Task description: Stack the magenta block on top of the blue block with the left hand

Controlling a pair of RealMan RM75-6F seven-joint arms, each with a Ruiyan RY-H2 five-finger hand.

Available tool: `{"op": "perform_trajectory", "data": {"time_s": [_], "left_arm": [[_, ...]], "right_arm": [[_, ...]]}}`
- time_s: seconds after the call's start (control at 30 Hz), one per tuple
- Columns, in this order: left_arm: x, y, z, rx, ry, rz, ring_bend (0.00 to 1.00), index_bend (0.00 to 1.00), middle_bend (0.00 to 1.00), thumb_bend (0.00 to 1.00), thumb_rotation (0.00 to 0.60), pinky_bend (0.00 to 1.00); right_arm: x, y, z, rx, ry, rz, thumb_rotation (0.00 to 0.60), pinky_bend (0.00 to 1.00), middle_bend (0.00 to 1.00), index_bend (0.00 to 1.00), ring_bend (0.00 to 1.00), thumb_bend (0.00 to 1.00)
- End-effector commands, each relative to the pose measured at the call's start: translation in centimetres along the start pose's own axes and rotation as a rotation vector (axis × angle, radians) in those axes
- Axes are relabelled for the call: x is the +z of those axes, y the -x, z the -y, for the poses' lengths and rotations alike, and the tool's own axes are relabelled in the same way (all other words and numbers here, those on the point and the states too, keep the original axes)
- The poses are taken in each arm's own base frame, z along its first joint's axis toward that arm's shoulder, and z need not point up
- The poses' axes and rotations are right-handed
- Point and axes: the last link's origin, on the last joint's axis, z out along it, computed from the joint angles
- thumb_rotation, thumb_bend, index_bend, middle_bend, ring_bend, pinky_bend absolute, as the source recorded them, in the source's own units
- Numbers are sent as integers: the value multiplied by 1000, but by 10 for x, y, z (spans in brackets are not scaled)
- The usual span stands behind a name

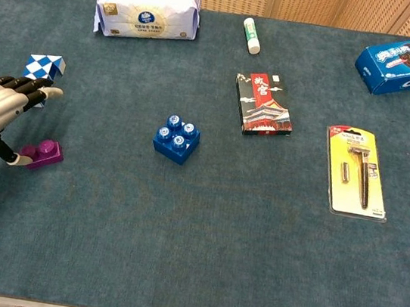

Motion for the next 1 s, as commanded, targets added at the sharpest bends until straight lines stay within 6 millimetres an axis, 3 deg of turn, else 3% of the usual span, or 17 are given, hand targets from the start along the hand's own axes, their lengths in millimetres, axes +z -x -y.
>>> {"op": "perform_trajectory", "data": {"time_s": [0.03, 0.67, 1.0], "left_arm": [[0, -1, 3, -4, -12, -8, 0, 36, 0, 97, 600, 70], [4, -1, -11, -29, 40, 7, 0, 36, 0, 96, 600, 70], [11, 3, -3, -33, 10, 12, 0, 37, 0, 96, 600, 70]], "right_arm": [[0, 0, 0, 0, 0, 1, 600, 272, 79, 0, 0, 0], [0, 0, 0, -1, 0, 1, 600, 272, 79, 0, 0, 0], [0, 0, 0, 0, 1, 3, 600, 272, 80, 0, 0, 0]]}}
